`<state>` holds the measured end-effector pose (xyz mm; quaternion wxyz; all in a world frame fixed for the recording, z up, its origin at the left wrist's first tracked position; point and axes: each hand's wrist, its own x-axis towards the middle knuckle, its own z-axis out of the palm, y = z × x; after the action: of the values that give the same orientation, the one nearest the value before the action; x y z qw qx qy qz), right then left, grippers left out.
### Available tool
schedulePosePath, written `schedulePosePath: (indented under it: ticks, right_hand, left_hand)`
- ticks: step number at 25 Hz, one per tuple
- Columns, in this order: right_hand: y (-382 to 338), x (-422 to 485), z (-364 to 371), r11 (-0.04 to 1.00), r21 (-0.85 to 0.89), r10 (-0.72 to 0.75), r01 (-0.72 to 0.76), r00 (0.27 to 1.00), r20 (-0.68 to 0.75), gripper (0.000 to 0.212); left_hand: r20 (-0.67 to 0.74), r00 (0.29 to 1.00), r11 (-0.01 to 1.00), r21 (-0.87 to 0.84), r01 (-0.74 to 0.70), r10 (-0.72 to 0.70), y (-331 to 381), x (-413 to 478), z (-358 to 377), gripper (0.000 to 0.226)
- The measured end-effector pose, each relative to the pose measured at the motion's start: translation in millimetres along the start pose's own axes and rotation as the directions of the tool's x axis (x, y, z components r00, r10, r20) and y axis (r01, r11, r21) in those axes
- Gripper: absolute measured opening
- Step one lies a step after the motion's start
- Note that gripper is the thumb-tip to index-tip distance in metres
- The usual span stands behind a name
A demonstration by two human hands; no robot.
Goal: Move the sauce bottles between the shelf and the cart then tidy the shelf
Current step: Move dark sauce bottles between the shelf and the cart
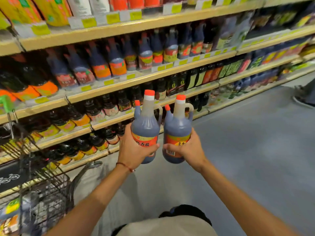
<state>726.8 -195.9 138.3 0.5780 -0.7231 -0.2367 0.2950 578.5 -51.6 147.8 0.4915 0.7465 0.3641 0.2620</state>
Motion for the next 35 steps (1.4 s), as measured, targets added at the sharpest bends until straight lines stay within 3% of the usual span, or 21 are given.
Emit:
schedulePosePath:
  ticks: [6,13,22,25,29,32,35]
  right_hand:
    - [13.7,51.0,-118.9,0.999,0.046,-0.005,0.009,0.996,-0.086,0.081]
    - [32.5,122.1,-231.8,0.993,0.105,0.077,-0.052,0.967,-0.244,0.08]
    - [43.9,262.6,-387.7,0.993,0.08,0.114,-0.092,0.934,-0.34,0.08]
    - [43.4,303.5,-442.7,0.992,0.086,0.122,-0.097,0.919,-0.375,0.089]
    - [48.8,356.7,-518.6,0.996,0.069,0.079,-0.059,0.935,-0.345,0.081]
    - [58.2,402.4,-587.0,0.998,0.06,0.05,-0.034,0.957,-0.287,0.077]
    - [62.5,436.1,-660.4,0.999,0.027,0.044,-0.039,0.982,-0.186,0.082]
  left_hand:
    - [0.045,0.997,0.997,0.039,-0.071,0.07,56.1,52.6,117.3,0.082]
    - [0.2,0.975,0.992,0.056,-0.111,0.098,97.8,130.4,240.2,0.083]
    - [0.333,0.941,0.998,0.001,-0.057,0.053,159.0,271.4,431.9,0.089]
    - [0.332,0.942,0.998,-0.005,-0.055,0.054,187.4,308.5,491.5,0.087]
    - [0.283,0.957,0.998,-0.011,-0.068,0.069,211.6,342.0,570.7,0.096]
    - [0.224,0.974,1.0,-0.01,-0.027,0.028,236.0,363.2,636.0,0.09]
    - [0.146,0.989,0.999,0.005,0.034,-0.034,258.5,379.6,694.4,0.101]
